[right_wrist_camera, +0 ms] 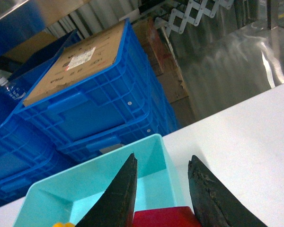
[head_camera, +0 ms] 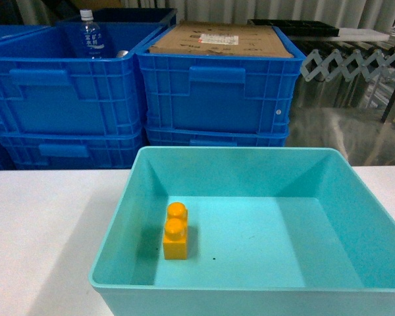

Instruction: Pick red block from blue box to shelf

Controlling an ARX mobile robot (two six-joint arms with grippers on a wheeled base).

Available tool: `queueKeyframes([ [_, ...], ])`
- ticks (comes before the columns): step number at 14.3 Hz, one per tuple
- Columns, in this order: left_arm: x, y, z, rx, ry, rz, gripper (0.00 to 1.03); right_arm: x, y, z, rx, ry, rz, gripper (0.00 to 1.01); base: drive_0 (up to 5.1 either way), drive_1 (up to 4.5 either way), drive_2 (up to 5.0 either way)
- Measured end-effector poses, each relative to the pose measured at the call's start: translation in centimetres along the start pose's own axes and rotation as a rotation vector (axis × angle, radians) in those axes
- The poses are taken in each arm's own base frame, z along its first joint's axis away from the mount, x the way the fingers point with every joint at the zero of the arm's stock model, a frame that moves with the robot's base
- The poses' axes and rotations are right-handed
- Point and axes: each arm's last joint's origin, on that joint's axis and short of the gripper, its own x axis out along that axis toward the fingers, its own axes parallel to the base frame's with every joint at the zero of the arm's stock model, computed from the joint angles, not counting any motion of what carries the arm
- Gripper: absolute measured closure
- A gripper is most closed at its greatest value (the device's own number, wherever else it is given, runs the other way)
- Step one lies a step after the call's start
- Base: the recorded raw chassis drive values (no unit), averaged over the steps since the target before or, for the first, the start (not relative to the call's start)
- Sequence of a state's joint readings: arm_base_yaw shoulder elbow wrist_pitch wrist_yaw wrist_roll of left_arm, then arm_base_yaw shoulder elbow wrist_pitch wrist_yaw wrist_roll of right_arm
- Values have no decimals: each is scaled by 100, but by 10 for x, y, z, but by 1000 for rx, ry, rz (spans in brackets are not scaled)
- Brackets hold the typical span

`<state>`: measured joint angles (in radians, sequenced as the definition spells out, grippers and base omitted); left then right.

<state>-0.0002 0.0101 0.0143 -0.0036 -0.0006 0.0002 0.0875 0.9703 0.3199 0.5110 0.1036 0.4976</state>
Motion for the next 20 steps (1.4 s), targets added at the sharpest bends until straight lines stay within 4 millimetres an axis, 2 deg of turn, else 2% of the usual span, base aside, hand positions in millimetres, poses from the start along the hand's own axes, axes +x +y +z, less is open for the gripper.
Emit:
queueKeyframes([
  [1,0,0,0,0,0,0,5,-1,-9,3,-104,-85,54,74,0,0,0],
  [3,0,0,0,0,0,0,5,-17,-22,-8,-364,-120,43,74,0,0,0],
  [5,0,0,0,0,0,0,5,-27,-25,-13,-448,-129,43,74,0,0,0],
  [10,0,0,0,0,0,0,5,-38,-32,-26,-476,-127,41,74,0,0,0],
  [20,0,0,0,0,0,0,5,-39,-32,-27,-476,-129,41,74,0,0,0],
])
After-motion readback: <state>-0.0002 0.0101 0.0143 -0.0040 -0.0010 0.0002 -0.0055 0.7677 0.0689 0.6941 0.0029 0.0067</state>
